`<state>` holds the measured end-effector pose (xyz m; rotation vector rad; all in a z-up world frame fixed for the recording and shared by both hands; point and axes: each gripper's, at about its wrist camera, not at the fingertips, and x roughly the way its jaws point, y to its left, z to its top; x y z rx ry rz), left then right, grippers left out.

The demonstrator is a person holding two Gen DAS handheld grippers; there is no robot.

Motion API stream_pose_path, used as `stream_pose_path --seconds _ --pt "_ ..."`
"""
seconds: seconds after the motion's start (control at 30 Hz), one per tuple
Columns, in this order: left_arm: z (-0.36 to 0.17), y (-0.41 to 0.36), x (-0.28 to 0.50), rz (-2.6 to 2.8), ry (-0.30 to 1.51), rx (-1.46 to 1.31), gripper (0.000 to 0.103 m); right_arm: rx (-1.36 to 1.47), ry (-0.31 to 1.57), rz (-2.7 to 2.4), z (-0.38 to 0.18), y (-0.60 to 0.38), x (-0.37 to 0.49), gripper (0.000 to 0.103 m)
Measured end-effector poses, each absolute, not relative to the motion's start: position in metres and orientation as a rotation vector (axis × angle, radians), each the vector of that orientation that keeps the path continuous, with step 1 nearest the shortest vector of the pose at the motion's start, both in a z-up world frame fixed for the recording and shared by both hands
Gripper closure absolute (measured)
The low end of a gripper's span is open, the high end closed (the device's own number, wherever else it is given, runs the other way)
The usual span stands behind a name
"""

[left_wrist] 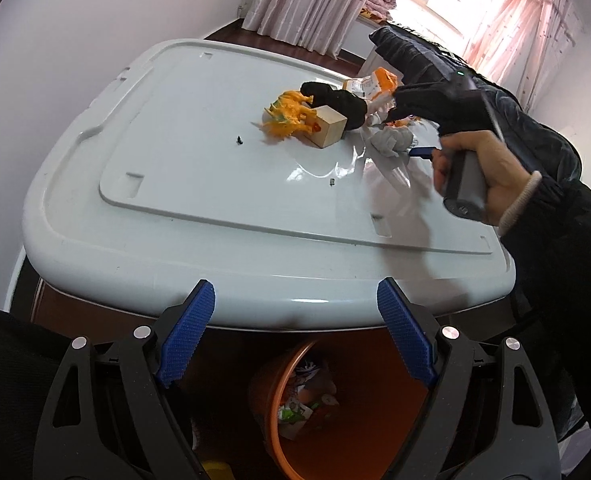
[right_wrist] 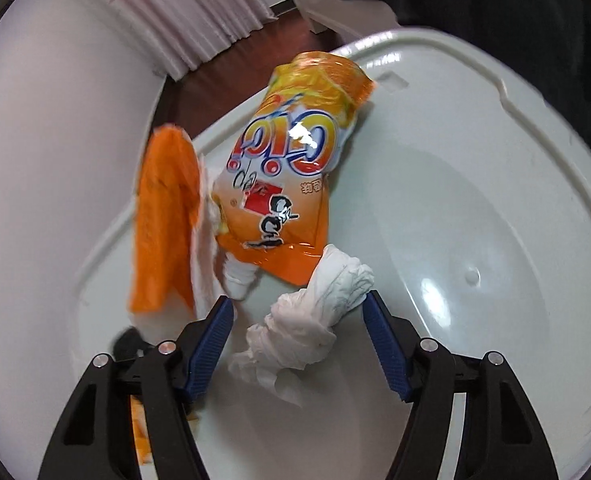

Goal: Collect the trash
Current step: 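Grasp the white twisted cloth on the lid with the right tool, then grasp the yellow-green toy dinosaur with the left tool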

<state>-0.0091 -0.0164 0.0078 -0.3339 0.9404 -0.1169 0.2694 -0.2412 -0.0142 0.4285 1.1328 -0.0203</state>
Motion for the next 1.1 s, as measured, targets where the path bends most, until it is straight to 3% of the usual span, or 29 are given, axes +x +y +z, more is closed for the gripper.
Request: stream_pose_path --seconds 0.03,0.17,0.43,0.63,0.87,1.1 --pt "0.008 -0.016 -0.010 -0.116 0.938 -0.331 0.022 0.329 1.132 -0.035 -0.014 -0.230 0.269 0.038" --pt "0.011 -0.018 -0.012 -0.108 0.927 -0.309 0.022 0.172 1.113 0.008 -0.016 -0.214 0.253 0.060" --pt "0.010 -0.021 -0.005 -0.114 0.966 -0.289 0.022 0.160 1.092 0.233 0.001 -0.248 0.175 0.063" --pt "0.026 -0.025 0.035 -0.116 0.960 -0.193 0.022 0.041 0.926 0.338 0.042 -0.261 0.096 0.063" --pt "0.031 -0.019 0.136 -0.090 0.967 -0.203 0.022 0.079 0.878 0.401 0.038 -0.263 0.092 0.063" --pt "0.017 -0.008 0.218 -0.104 1.102 -0.313 0.022 0.147 0.895 0.400 0.035 -0.270 0.099 0.062"
